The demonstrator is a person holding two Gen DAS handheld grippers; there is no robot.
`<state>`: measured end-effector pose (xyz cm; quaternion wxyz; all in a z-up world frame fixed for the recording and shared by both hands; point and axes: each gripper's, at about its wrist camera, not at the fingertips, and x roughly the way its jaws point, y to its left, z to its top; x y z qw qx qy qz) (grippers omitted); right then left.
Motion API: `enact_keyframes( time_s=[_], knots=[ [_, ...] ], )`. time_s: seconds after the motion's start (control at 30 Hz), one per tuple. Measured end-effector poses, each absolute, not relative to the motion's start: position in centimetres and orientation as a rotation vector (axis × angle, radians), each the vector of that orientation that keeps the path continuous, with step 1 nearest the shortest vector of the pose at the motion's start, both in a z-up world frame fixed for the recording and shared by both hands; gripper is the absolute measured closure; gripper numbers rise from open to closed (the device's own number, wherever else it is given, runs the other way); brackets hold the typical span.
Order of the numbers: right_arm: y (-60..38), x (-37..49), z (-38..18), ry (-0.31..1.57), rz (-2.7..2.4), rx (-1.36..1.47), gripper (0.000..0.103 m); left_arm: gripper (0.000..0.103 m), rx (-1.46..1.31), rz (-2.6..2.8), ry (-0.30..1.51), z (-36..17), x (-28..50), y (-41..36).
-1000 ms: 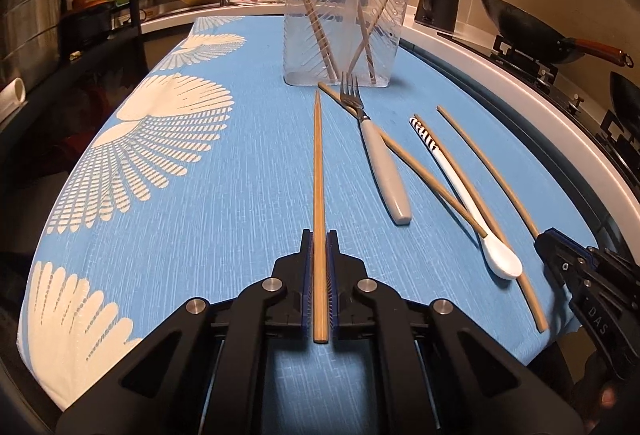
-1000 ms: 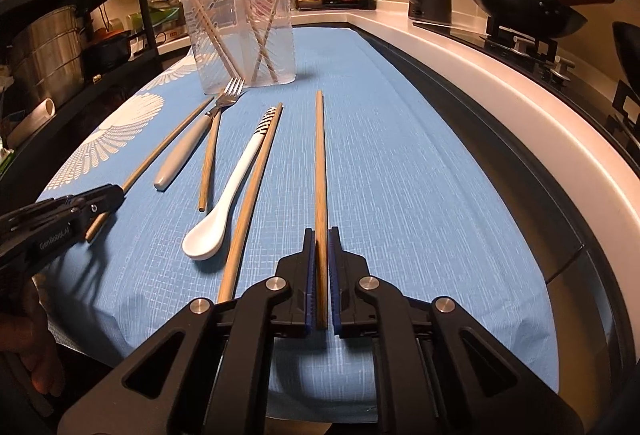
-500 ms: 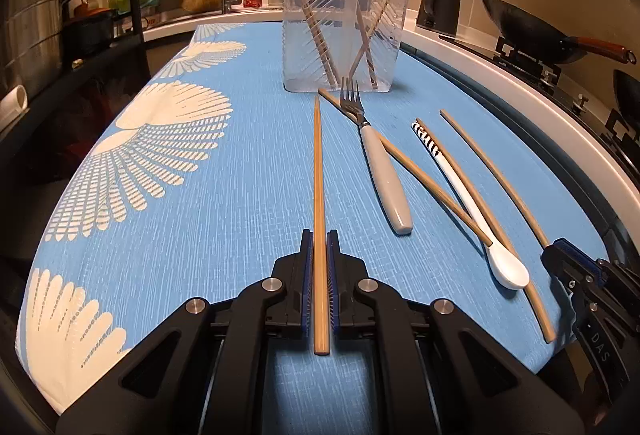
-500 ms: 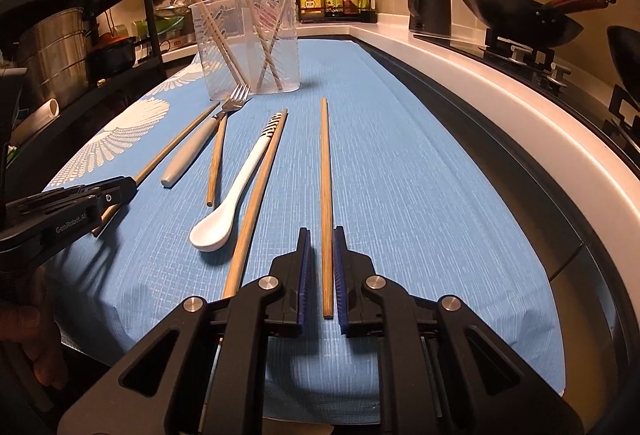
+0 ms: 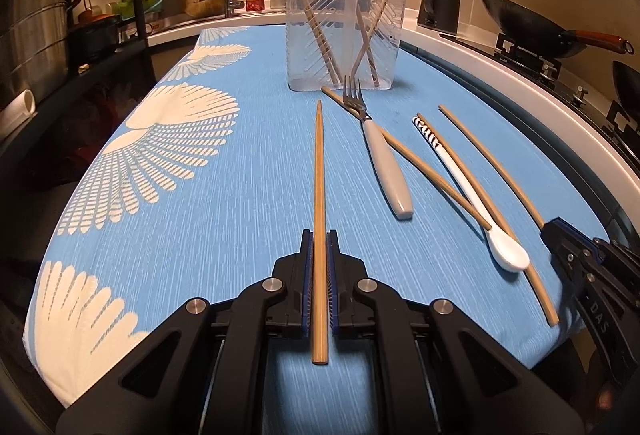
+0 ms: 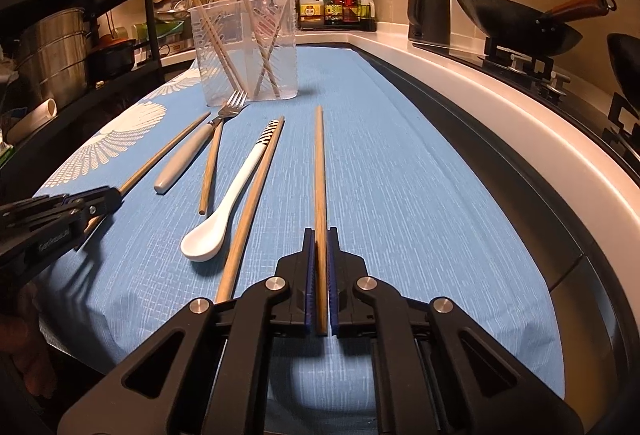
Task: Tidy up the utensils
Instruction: 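Hold both chopsticks pinched against the cloth, settling the grips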
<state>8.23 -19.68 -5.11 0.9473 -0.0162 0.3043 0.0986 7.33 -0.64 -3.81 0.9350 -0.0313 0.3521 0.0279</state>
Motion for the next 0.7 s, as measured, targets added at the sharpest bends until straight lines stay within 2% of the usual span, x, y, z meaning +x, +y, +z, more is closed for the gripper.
enact_keyframes(
  time_s=[0.7],
  knots=[
    [-19.3, 8.3, -5.2, 0.612, 0.189, -0.045, 0.095, 0.096, -0.05, 0.064, 0.695, -4.1, 8.5, -1.1]
  ],
)
